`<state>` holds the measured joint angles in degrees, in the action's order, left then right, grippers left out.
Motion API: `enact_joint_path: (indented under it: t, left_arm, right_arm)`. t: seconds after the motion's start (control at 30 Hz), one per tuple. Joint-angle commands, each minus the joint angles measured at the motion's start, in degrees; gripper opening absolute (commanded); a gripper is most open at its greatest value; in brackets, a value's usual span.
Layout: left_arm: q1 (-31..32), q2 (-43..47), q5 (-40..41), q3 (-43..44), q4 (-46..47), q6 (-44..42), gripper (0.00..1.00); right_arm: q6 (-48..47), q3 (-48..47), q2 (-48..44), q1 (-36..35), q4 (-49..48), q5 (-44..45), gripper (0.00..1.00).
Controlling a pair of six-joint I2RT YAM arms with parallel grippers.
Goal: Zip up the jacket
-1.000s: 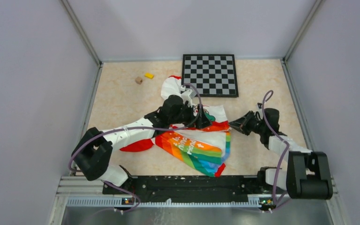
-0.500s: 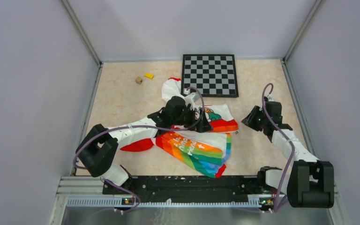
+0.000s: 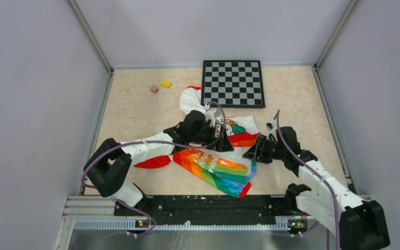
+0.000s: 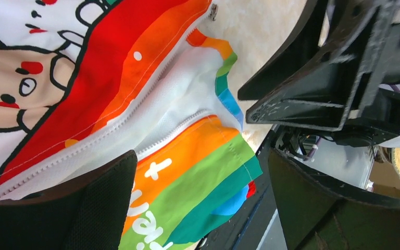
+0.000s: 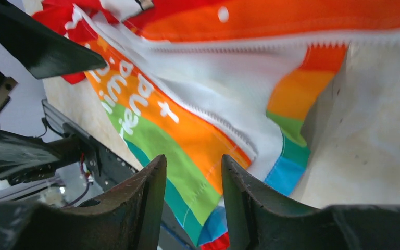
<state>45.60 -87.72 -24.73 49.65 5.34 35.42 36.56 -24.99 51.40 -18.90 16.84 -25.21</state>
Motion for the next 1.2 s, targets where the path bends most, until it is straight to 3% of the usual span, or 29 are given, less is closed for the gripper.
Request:
enact_joint_path:
  t: [0.0, 0.4, 0.5, 0.6, 0.63, 0.7, 0.83, 0.9, 1.17]
  left_arm:
    - [0.36, 2.78, -1.83, -0.60, 0.55, -0.17, 0.96]
    - [1.20, 3.28, -1.81, -0.36, -0.40, 0.86, 0.96]
    - [1.24, 3.84, -1.40, -0.41, -0.40, 0.59, 0.96]
    - [1.30, 4.33, -1.18, 0.07, -1.00, 0.60, 0.96]
    - [1.27, 4.65, -1.58, -0.09, -0.66, 0.68, 0.96]
    - [1.05, 5.28, -2.67, -0.88, 1.57, 0.57, 0.97]
    - [-3.31, 6.58, -8.64, -2.56, 6.80, 0.14, 0.98]
    - [-6.25, 6.81, -13.44, -3.42, 11.42, -0.55, 0.98]
    - [-9.41, 1.07, -35.13, -3.74, 35.16, 3.11, 0.99]
  right_arm:
    - [8.78, 5.76, -1.23, -0.29, -3.75, -7.79, 0.43]
    - [20.04, 14.89, 4.00, -0.36, -24.44, -15.27, 0.42]
    - [19.91, 14.54, 6.59, -0.44, -28.17, -12.88, 0.32]
    - [20.52, 14.22, 9.80, -0.36, -36.14, -15.06, 0.05]
    - [19.08, 13.95, 10.07, -0.43, -38.12, -15.49, 0.00]
    - [13.60, 12.65, 8.83, -0.38, -42.18, -17.48, 0.00]
    - [-1.33, 10.77, 0.63, -2.12, -47.94, -21.93, 0.00]
    - [-3.64, 11.20, -1.75, -3.04, -52.36, -25.58, 0.00]
    - [5.31, 14.71, -0.27, -3.17, -75.55, -34.81, 0.00]
